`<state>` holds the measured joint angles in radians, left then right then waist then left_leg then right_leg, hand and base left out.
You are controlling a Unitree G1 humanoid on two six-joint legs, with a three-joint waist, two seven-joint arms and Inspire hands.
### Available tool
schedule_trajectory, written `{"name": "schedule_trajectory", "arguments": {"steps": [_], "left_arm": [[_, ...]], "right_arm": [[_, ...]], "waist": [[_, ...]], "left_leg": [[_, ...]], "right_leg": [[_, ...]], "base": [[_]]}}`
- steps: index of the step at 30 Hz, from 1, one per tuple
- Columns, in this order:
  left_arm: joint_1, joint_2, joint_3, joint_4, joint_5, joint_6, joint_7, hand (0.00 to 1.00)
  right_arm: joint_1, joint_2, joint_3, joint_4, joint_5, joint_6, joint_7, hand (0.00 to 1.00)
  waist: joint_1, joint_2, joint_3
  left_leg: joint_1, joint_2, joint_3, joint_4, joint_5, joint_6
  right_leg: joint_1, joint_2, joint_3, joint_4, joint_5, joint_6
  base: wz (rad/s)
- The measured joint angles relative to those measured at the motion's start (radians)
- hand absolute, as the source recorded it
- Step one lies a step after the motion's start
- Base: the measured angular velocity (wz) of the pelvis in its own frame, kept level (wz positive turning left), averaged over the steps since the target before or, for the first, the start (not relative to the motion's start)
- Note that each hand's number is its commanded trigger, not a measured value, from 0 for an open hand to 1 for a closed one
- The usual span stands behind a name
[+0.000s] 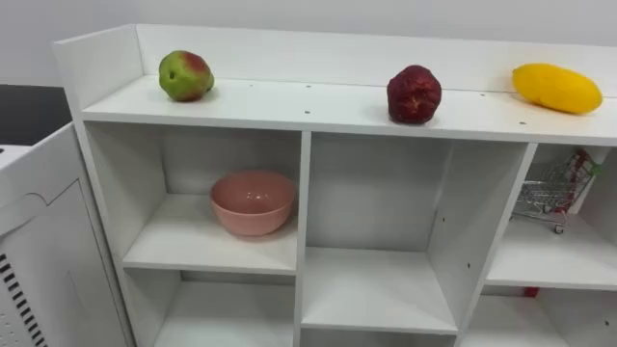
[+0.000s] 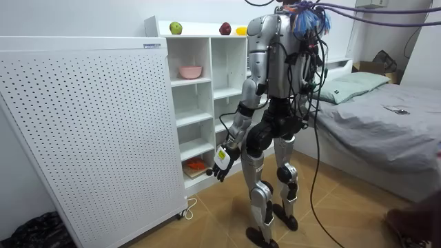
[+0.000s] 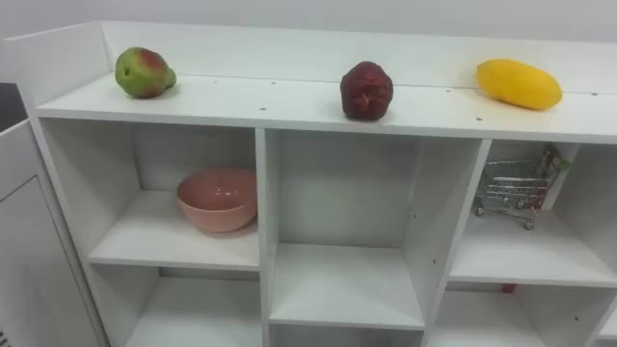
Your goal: Arrange fruit in the closet
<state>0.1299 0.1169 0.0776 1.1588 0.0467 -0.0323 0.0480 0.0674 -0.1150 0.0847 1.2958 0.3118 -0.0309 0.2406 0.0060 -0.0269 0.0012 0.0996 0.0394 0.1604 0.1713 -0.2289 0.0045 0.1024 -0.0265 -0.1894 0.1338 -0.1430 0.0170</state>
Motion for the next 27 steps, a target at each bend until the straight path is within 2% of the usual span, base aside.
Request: {"name": "schedule_trajectory", "arguments": {"steps": [8, 14, 20, 23, 25, 27], "left_arm": [[0.009, -0.001, 0.009, 0.000, 0.000, 0.000, 0.002, 0.00], [0.019, -0.003, 0.026, 0.001, -0.001, -0.004, 0.022, 0.00], [0.029, -0.010, 0.031, 0.000, 0.003, -0.004, 0.058, 0.00], [0.037, -0.009, 0.031, -0.019, 0.007, -0.005, 0.060, 0.00], [0.036, -0.008, 0.037, -0.019, 0.034, -0.014, 0.061, 0.00], [0.039, -0.008, 0.038, -0.021, 0.047, -0.015, 0.061, 0.00]], "right_arm": [[-0.002, 0.000, 0.001, 0.003, -0.005, 0.000, -0.026, 0.00], [0.002, 0.006, -0.017, -0.001, -0.006, 0.000, -0.097, 0.00], [0.003, 0.002, -0.090, -0.030, -0.039, 0.001, -0.280, 0.00], [0.012, 0.000, -0.172, -0.182, -0.052, 0.006, -0.387, 0.00], [0.000, -0.001, -0.233, -0.315, -0.073, -0.012, -0.468, 0.00], [-0.001, -0.001, -0.247, -0.454, -0.080, -0.032, -0.525, 0.00]], "waist": [[0.003, 0.006, 0.0033], [0.001, 0.006, 0.0046], [0.000, 0.006, 0.0031], [-0.009, 0.007, 0.0042], [-0.019, 0.009, 0.0037], [-0.017, 0.010, 0.0049]], "left_leg": [[0.006, 0.000, 0.001, -0.003, 0.000, 0.000], [0.021, 0.000, 0.001, -0.012, 0.000, 0.000], [0.020, -0.001, 0.003, -0.007, 0.000, 0.000], [0.021, -0.001, 0.005, -0.007, 0.000, 0.000], [0.024, -0.001, 0.013, -0.007, 0.000, 0.000], [0.028, 0.000, 0.022, -0.007, 0.000, 0.000]], "right_leg": [[0.003, 0.000, -0.002, 0.000, 0.000, 0.000], [0.017, 0.000, -0.004, 0.000, -0.002, 0.003], [0.017, 0.000, -0.003, 0.001, -0.002, 0.003], [0.017, -0.001, 0.000, 0.002, -0.002, 0.003], [0.016, 0.000, 0.007, 0.001, -0.002, 0.003], [0.014, 0.002, 0.020, 0.001, -0.002, 0.003]], "base": [[0.00], [0.00], [0.00], [-0.04], [-0.10], [-0.20]]}}
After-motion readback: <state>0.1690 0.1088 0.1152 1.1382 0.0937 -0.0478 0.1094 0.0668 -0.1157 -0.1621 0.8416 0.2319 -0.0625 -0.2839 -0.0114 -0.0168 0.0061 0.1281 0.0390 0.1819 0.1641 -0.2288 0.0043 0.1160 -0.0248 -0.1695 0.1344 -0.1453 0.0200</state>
